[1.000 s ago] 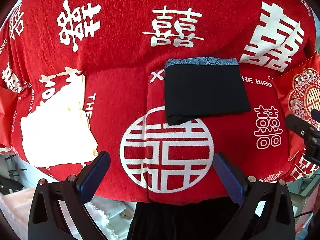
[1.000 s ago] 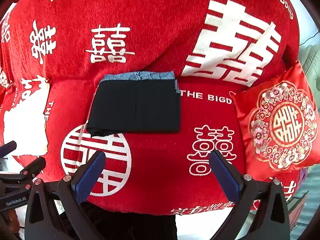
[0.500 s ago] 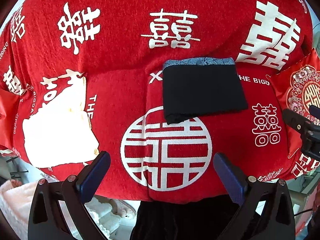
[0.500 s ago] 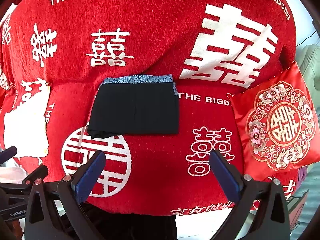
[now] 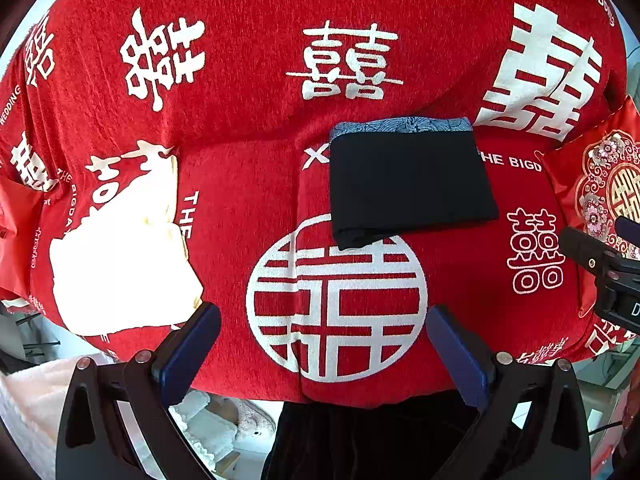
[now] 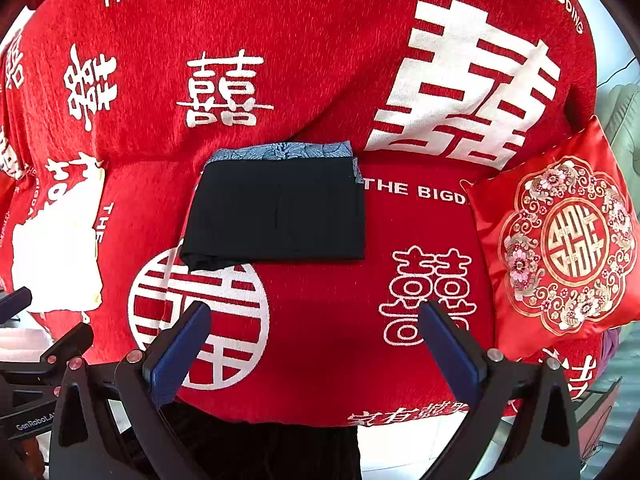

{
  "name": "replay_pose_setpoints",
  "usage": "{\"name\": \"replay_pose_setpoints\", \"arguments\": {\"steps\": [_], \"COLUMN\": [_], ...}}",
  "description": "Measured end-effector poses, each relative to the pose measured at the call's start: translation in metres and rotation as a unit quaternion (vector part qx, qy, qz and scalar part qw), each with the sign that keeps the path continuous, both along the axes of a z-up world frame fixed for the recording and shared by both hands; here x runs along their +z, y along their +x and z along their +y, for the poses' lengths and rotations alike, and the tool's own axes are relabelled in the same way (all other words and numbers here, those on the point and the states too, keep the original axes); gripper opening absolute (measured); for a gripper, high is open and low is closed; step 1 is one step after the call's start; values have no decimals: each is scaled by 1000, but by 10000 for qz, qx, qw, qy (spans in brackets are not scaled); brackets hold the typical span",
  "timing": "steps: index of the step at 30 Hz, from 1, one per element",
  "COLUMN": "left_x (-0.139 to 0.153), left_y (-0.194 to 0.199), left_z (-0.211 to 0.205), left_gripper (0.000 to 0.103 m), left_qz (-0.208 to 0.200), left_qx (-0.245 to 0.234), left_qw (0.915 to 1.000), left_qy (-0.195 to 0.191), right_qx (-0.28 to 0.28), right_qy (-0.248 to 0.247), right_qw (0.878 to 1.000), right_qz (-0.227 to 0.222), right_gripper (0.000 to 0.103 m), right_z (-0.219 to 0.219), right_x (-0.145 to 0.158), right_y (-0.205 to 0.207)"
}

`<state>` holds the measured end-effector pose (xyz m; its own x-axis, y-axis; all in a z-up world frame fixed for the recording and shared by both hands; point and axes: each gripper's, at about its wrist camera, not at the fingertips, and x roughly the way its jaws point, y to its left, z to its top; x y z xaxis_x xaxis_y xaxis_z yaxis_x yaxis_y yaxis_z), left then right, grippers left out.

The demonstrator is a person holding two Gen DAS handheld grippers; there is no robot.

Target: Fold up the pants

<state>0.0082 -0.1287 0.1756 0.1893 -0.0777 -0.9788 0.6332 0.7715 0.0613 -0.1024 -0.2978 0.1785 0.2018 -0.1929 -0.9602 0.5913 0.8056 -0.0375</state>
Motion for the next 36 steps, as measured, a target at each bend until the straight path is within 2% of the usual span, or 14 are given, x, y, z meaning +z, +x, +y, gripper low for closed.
{"name": "replay_pose_setpoints", "arguments": {"steps": [26,36], "left_x": [-3,-8], "left_y": [-7,-4], "left_z": [-11,-10], "left_gripper": [103,103], "left_qz": [47,208], "left_qx": [-145,-83], "left_qw": [9999,9997], "left_qy": [66,88], "right_qx": [-50,-59], "right_qy": [126,158], "right_qw": [9999,9999], "right_qz": [28,31], "right_gripper": [103,103], "right_z": [-5,-9], "right_x": [-7,-9], "right_y": [-3,-3]}}
